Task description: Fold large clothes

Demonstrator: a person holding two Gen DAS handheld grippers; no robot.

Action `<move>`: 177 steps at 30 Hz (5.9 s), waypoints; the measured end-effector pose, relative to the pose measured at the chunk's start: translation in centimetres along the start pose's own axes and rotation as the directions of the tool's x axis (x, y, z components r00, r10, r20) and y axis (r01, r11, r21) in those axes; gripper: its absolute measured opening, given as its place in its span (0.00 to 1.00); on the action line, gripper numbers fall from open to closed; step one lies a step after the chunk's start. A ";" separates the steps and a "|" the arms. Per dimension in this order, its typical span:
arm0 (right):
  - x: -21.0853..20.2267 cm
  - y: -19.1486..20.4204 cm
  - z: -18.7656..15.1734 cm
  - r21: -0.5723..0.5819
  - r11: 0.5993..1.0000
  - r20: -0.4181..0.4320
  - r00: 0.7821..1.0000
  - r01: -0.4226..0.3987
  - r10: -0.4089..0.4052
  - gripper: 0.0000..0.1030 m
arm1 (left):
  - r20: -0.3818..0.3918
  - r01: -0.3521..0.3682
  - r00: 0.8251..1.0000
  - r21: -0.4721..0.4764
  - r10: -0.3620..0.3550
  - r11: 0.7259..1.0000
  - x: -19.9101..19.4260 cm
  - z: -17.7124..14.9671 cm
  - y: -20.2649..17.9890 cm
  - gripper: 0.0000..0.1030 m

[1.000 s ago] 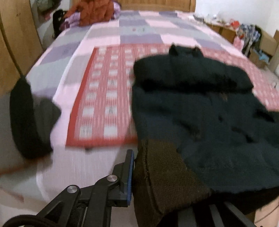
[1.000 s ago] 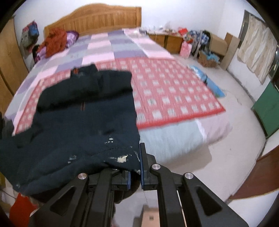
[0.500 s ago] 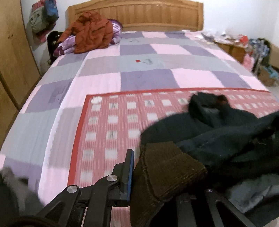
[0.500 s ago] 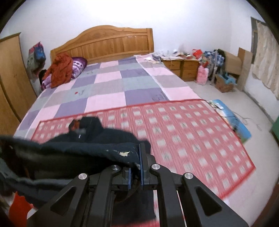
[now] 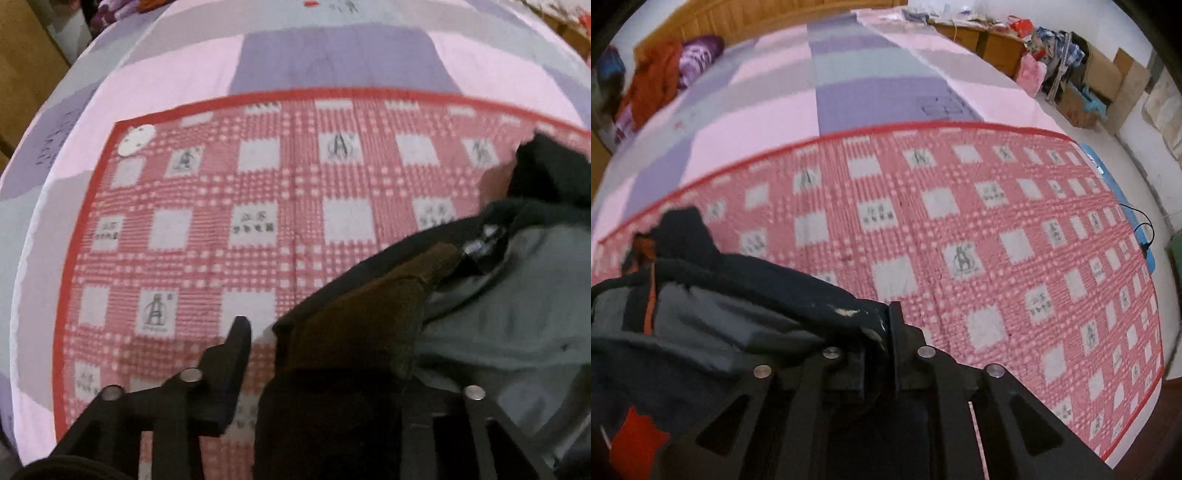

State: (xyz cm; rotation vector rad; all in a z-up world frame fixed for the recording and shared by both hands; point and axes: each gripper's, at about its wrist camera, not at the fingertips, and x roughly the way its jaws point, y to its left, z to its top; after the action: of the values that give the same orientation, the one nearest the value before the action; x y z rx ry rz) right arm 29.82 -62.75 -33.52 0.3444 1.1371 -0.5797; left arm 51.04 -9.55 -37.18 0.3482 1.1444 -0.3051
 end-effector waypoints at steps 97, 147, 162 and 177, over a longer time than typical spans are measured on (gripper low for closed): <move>-3.3 0.2 -7.0 -0.156 0.988 0.263 0.964 0.017 0.025 0.99 | 0.245 0.057 0.968 -0.006 -0.054 0.998 -6.2 -3.3 -9.1 0.96; -1.7 -8.8 -18.1 -0.031 0.977 -0.077 0.975 -0.211 0.208 1.00 | -0.075 0.334 0.932 -0.211 -0.355 0.919 -1.9 -18.2 4.5 1.00; 4.1 -8.5 -12.9 -0.008 0.824 -0.276 0.794 -0.566 0.542 1.00 | -0.174 0.476 0.854 -0.121 -0.491 0.871 1.7 -10.6 2.4 1.00; 5.5 -3.9 -11.8 0.058 0.772 -0.254 0.738 -0.633 0.625 0.99 | -0.210 0.444 0.870 -0.062 -0.447 0.894 2.1 -6.4 -2.0 0.97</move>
State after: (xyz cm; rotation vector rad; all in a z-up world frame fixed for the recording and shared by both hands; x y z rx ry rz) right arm 20.34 -60.99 -43.09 0.7609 1.1880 0.0974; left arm 45.68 -8.82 -41.75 0.1005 1.4425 -0.6797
